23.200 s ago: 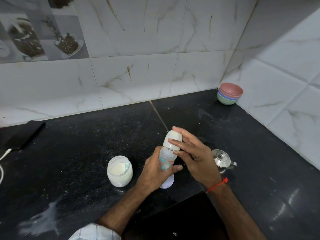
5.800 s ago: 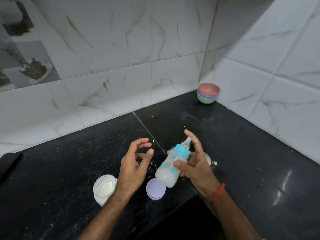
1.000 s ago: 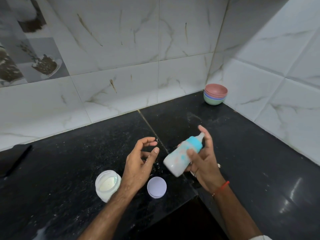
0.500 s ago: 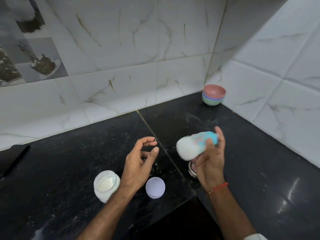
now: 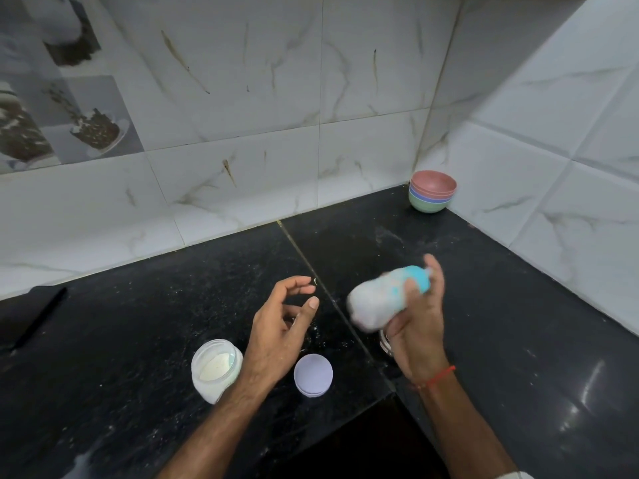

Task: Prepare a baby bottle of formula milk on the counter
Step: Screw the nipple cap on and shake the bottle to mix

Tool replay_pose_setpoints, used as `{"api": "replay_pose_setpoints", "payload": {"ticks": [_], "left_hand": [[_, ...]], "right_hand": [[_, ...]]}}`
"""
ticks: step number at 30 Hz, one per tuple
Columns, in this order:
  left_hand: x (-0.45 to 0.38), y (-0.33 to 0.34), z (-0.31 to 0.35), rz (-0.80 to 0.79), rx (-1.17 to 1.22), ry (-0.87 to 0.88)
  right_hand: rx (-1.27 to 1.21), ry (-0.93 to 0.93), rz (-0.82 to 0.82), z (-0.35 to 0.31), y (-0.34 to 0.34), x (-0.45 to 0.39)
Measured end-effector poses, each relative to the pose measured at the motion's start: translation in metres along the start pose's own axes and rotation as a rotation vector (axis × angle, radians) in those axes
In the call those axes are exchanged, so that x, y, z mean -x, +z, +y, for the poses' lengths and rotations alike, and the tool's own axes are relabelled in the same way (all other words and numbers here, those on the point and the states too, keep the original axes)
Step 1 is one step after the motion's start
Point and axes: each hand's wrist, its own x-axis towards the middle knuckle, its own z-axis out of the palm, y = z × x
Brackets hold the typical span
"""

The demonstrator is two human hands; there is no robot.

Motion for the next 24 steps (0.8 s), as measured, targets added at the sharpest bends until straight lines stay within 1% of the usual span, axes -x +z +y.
{"api": "replay_pose_setpoints", "payload": {"ticks": [2, 3, 4, 7, 8, 9, 10, 11, 13, 14, 15, 16, 18, 19, 20, 21, 22, 24], "left_hand": [[0.0, 0.001, 0.0, -0.002, -0.007, 0.0], [0.0, 0.002, 0.001, -0.006, -0.008, 0.001], [0.0, 0.002, 0.002, -0.009, -0.006, 0.003], [0.001, 0.003, 0.003, -0.005, 0.0, 0.003], [0.001, 0.003, 0.003, -0.005, 0.0, 0.0], [0.002, 0.002, 0.003, -0.007, -0.002, -0.003], [0.002, 0.002, 0.003, -0.009, -0.004, -0.004], [0.002, 0.002, 0.002, -0.008, -0.005, -0.005], [0.001, 0.002, 0.002, -0.006, -0.013, 0.001], [0.001, 0.002, 0.003, -0.009, -0.017, 0.005], [0.002, 0.002, 0.004, -0.012, -0.017, 0.007], [0.002, 0.002, 0.005, -0.012, -0.013, 0.007], [0.002, 0.001, 0.005, -0.004, -0.006, 0.004], [0.002, 0.001, 0.005, 0.0, -0.005, 0.003], [0.002, 0.0, 0.005, 0.002, -0.006, 0.002], [0.002, 0.0, 0.004, 0.003, -0.007, 0.002], [0.002, 0.0, 0.004, 0.003, -0.01, 0.004], [0.002, 0.001, 0.003, -0.002, -0.021, 0.008]], "right_hand": [[0.362, -0.008, -0.229, 0.006, 0.003, 0.007], [0.418, -0.029, -0.269, 0.008, 0.002, 0.009], [0.369, -0.055, -0.216, 0.008, 0.004, 0.008], [-0.029, -0.115, 0.194, 0.0, 0.007, -0.003], [-0.13, -0.126, 0.245, 0.0, 0.005, -0.006], [-0.137, -0.119, 0.229, 0.001, 0.004, -0.006], [-0.048, -0.095, 0.144, 0.001, 0.002, -0.003], [0.115, -0.055, 0.011, 0.003, 0.0, 0.0], [0.467, 0.004, -0.343, 0.005, 0.0, 0.008], [0.529, 0.014, -0.422, 0.006, -0.001, 0.011], [0.499, -0.006, -0.38, 0.006, 0.001, 0.011], [0.391, -0.027, -0.246, 0.004, 0.003, 0.01], [0.049, -0.063, 0.098, 0.001, 0.004, 0.002], [-0.095, -0.084, 0.167, 0.001, 0.001, -0.002], [-0.152, -0.087, 0.176, 0.001, 0.0, -0.003], [-0.098, -0.062, 0.122, 0.001, -0.002, -0.002], [0.039, -0.023, 0.013, -0.002, -0.001, 0.001], [0.411, 0.043, -0.304, 0.0, -0.001, 0.006]]}}
